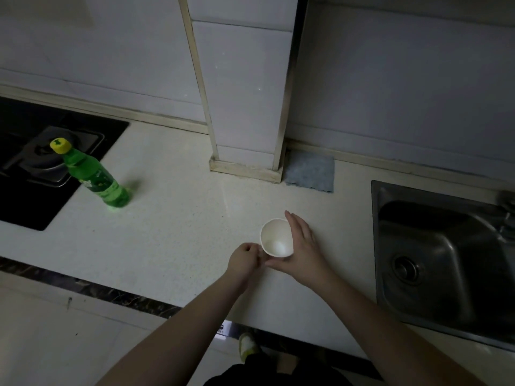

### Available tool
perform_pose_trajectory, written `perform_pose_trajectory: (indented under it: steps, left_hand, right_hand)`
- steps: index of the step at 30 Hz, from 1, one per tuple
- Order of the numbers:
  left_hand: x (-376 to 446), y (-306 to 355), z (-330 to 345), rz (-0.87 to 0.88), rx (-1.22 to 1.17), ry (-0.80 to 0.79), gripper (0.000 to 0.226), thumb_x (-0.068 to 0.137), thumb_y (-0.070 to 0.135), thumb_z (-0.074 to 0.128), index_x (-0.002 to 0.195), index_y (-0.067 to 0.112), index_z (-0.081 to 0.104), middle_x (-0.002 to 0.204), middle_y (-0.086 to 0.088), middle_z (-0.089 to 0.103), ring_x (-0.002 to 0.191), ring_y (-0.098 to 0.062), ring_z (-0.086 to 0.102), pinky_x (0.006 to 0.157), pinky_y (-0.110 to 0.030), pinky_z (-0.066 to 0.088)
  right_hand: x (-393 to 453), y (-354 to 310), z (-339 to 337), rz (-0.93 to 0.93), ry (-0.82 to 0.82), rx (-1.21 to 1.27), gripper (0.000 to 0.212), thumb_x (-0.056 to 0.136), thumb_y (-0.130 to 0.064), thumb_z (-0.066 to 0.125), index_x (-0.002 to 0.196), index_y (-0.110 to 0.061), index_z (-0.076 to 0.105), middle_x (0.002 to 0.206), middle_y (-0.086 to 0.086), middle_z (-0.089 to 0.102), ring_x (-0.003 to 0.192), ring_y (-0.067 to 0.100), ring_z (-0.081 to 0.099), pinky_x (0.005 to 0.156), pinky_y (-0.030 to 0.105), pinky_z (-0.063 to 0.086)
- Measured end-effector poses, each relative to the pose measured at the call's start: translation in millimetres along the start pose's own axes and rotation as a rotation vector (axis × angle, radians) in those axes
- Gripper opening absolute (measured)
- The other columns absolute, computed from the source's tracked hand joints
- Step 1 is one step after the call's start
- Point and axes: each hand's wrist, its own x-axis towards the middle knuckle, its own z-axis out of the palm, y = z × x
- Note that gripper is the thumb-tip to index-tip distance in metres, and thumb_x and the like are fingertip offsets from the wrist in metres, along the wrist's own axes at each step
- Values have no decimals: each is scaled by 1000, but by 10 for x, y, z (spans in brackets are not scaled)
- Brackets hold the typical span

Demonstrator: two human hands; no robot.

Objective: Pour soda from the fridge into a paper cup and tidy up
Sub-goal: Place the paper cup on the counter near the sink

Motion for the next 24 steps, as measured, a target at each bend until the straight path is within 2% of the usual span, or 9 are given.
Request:
perform_pose_trajectory:
  steps: [3, 6, 9, 11, 13, 16, 18, 21, 24]
  left_hand:
    - [-64, 30, -44, 16, 3, 33, 21, 95, 26, 46, 92, 17, 65, 99, -12, 69, 89, -27, 64, 89, -48, 53]
    - [-158, 94, -76, 46, 25, 79, 26, 97, 26, 44, 109, 14, 64, 111, -9, 66, 98, -24, 61, 92, -43, 52]
    - [-276, 198, -124, 124, 112, 130, 33, 98, 28, 43, 121, 13, 61, 123, -8, 63, 108, -25, 59, 97, -41, 49]
    - [-360, 267, -179, 207, 243, 165, 36, 99, 29, 42, 129, 14, 57, 130, -6, 60, 116, -24, 56, 97, -32, 43]
    - [-450, 300, -235, 327, 428, 207, 40, 100, 31, 43, 134, 14, 54, 134, -6, 57, 120, -23, 54, 97, -29, 39]
    - [-594, 269, -284, 490, 759, 274, 47, 99, 38, 44, 140, 15, 47, 141, -6, 51, 128, -25, 46, 105, -38, 38]
    - [-707, 229, -298, 548, 949, 320, 52, 98, 43, 40, 142, 15, 45, 143, -5, 48, 132, -26, 41, 103, -41, 39]
    - [-906, 156, -329, 606, 1119, 389, 60, 92, 49, 32, 137, 14, 50, 139, -5, 53, 129, -27, 45, 95, -45, 44]
    - [-1057, 45, -396, 614, 1201, 475, 56, 90, 47, 39, 132, 14, 55, 134, -6, 57, 126, -29, 50, 93, -46, 46]
  right_hand:
    - [-75, -21, -56, 2, 9, 5, 111, 64, -50, 81, 150, -29, 14, 154, -3, 22, 138, 16, 25, 112, 37, 26]
    - [-149, -44, -111, 21, 22, 1, 97, 74, -53, 72, 150, -24, 18, 153, -2, 26, 137, 17, 28, 112, 37, 27]
    - [-204, -21, -147, 40, 65, -76, 78, 85, -48, 61, 148, -20, 24, 151, 2, 31, 136, 19, 31, 112, 36, 28]
    - [-242, -9, -183, 18, 83, -145, 72, 88, -47, 56, 147, -18, 27, 150, 3, 33, 136, 20, 32, 112, 36, 28]
    - [-297, -19, -238, -43, 97, -240, 66, 90, -47, 53, 145, -18, 32, 148, 2, 36, 135, 20, 31, 110, 35, 28]
    - [-411, -65, -321, -149, 143, -354, 59, 92, -46, 50, 142, -18, 40, 147, 2, 40, 135, 20, 33, 110, 36, 26]
    - [-484, -96, -342, -204, 142, -411, 56, 92, -46, 48, 140, -16, 43, 145, 4, 42, 134, 23, 35, 110, 37, 27]
    - [-585, -130, -322, -282, 126, -516, 54, 89, -46, 52, 133, -15, 51, 138, 7, 50, 128, 26, 45, 107, 41, 34]
    - [-660, -181, -279, -320, 111, -565, 53, 80, -43, 66, 123, -14, 60, 128, 8, 59, 119, 28, 54, 100, 43, 43]
